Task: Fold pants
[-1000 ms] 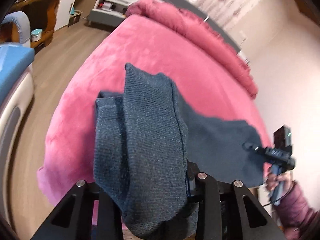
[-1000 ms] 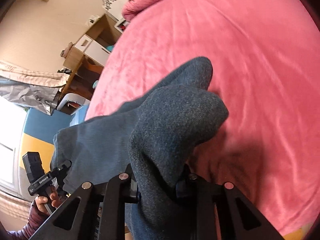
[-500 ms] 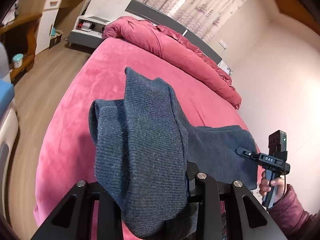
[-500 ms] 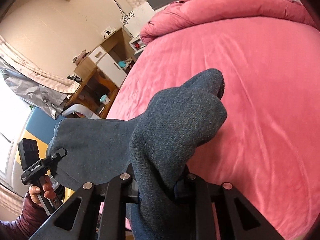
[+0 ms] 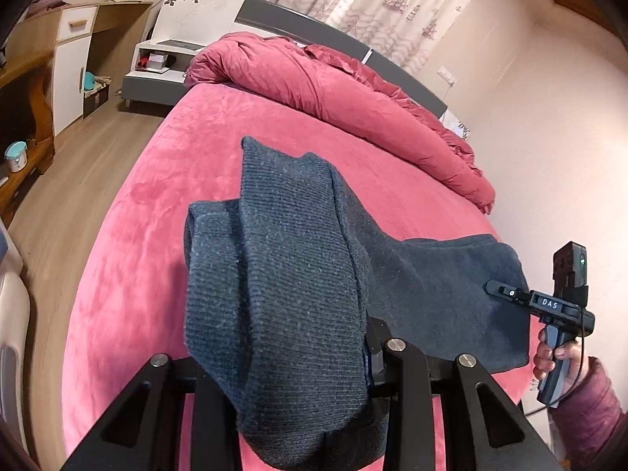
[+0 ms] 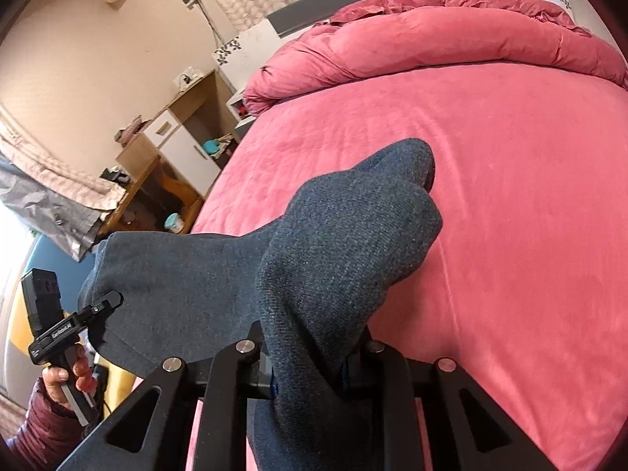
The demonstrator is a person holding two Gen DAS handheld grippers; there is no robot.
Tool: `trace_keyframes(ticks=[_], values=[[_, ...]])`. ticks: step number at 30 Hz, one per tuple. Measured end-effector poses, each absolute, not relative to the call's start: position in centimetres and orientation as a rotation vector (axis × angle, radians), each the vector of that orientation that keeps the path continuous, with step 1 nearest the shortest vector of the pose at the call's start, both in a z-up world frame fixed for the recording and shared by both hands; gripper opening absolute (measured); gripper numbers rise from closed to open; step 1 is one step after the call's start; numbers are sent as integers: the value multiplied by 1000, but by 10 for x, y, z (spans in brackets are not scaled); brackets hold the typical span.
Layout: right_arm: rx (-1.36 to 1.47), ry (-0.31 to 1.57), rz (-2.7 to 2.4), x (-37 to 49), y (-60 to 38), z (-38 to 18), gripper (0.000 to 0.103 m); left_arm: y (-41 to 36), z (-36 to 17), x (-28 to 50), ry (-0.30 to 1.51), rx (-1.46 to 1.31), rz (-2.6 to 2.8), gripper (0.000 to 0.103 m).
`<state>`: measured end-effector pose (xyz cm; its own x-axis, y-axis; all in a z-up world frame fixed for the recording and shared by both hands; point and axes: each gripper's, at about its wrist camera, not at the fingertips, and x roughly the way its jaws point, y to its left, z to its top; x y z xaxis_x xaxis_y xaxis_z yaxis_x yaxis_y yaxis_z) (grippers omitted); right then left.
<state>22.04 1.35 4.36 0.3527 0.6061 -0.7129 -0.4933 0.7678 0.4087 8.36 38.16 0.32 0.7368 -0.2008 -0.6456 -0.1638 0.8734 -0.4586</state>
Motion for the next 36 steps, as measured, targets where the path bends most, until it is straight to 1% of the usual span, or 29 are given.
trace_keyframes(ticks=[8, 12, 16, 18, 20, 21, 22, 26, 27, 28, 32, 36], values=[[134, 1017, 663, 278, 29, 13, 20, 395, -31, 130, 790, -495, 35, 35], [139, 1104, 594, 305, 37, -31, 20, 392, -63, 142, 856, -441, 120, 36], [189, 1165, 549, 317, 32, -70, 22, 391, -85, 137, 858, -445, 157, 39], [234, 1156, 557, 318, 29, -77, 23, 391, -92, 135, 851, -449, 183, 44], [241, 1152, 560, 318, 28, -79, 24, 389, -95, 133, 842, -449, 196, 46], [238, 1151, 565, 317, 27, -79, 24, 388, -95, 132, 835, -446, 206, 50], [241, 1151, 567, 317, 26, -78, 26, 387, -96, 131, 835, -440, 215, 52], [257, 1156, 535, 320, 23, -71, 35, 389, -97, 128, 841, -444, 243, 67], [236, 1146, 512, 320, 23, -67, 40, 390, -97, 127, 845, -446, 254, 72], [210, 1133, 492, 317, 23, -62, 41, 391, -97, 126, 845, -446, 265, 74], [132, 1057, 448, 300, 24, -42, 41, 391, -91, 118, 838, -411, 311, 80], [79, 970, 423, 273, 23, -24, 41, 388, -80, 104, 806, -351, 391, 81]])
